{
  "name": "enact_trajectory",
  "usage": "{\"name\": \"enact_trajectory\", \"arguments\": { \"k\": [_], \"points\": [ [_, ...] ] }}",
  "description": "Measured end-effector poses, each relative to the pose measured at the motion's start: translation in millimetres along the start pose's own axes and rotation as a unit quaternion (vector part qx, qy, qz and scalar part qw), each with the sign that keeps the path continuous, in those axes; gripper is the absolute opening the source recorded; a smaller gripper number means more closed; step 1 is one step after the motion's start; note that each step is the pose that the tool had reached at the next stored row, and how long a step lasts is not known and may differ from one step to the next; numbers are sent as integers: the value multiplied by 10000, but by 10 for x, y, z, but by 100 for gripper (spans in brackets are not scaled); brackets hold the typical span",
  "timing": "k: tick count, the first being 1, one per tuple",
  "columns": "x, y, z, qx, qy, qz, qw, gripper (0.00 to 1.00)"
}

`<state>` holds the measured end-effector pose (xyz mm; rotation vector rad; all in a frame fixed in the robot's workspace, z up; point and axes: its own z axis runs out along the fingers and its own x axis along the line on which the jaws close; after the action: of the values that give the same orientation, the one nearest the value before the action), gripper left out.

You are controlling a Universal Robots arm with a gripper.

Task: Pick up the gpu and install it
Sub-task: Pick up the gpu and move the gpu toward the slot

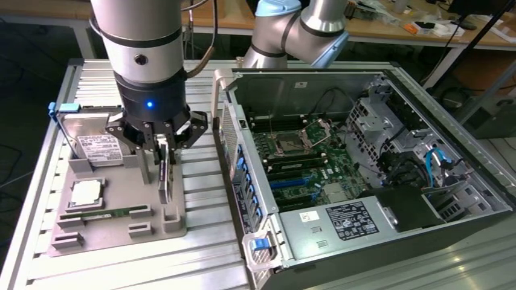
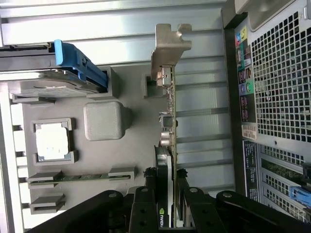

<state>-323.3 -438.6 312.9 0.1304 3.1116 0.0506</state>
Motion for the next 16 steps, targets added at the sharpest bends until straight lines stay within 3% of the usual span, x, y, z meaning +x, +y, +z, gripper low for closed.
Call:
{"name": "enact_trajectory", "arguments": {
  "k": [16],
  "points": [
    [-4, 6, -178, 17, -2, 0, 10000, 27]
  ]
}}
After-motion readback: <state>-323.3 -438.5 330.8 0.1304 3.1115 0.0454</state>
